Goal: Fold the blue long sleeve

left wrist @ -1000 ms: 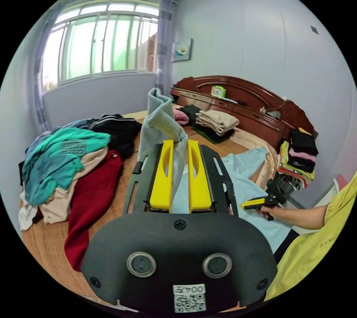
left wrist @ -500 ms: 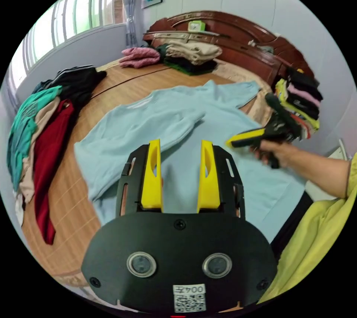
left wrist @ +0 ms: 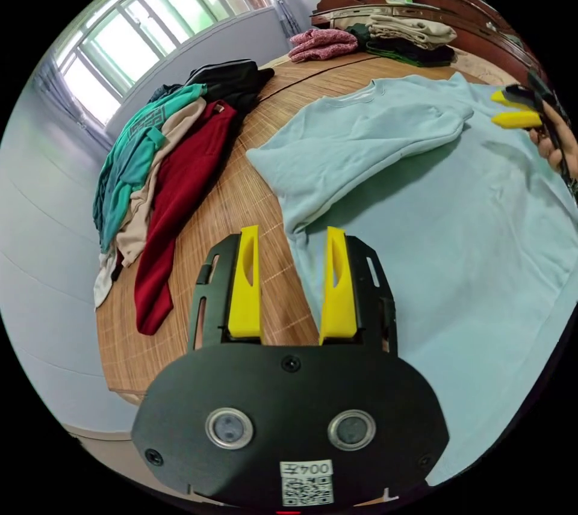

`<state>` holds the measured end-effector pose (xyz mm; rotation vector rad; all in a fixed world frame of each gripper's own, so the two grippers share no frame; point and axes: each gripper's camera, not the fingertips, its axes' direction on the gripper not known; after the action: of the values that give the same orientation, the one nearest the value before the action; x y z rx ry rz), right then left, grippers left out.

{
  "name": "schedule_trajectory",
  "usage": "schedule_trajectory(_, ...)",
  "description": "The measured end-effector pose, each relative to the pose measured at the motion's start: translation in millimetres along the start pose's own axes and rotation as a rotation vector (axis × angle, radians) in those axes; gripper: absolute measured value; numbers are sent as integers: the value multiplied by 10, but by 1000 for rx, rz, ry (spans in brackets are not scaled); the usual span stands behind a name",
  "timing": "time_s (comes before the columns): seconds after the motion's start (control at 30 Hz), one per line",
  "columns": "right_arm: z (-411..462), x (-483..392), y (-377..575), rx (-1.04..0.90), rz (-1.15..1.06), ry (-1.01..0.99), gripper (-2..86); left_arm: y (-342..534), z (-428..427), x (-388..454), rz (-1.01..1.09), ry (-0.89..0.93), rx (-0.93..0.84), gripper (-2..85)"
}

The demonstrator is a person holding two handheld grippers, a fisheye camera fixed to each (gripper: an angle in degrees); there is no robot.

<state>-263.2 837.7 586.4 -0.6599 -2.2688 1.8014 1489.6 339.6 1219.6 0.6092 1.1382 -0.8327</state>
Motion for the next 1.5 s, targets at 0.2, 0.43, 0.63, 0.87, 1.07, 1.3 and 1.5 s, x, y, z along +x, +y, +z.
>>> schedule_trajectory(0.2, 81, 319, -506, -35, 172, 29, 157, -58, 149, -25, -39, 23, -14, 136)
schedule_trajectory(0.43, 216, 173, -800, -34, 163, 93, 44, 91, 323, -23, -54, 21, -62, 107)
schedule_trajectory(0.63, 33, -1312, -825, 86, -279, 175, 39, 277, 355, -218, -181, 96, -44, 90)
schedule_trajectory(0.87, -176, -590, -525, 146, -200, 395, 42, 489, 401, -454, -295, 158, -39, 84)
schedule_trajectory(1.07, 52, 295, -330, 26, -44, 331, 47, 592, 414, -599, -310, 179, -42, 83)
schedule_trajectory(1.3, 132, 305, -508, -52, -45, 308, 51, 613, 188, -579, -200, 101, -14, 73)
schedule_trajectory(1.5, 301, 465, -573, -100, 16, 257, 63, 540, 214, -518, -73, 43, -44, 90)
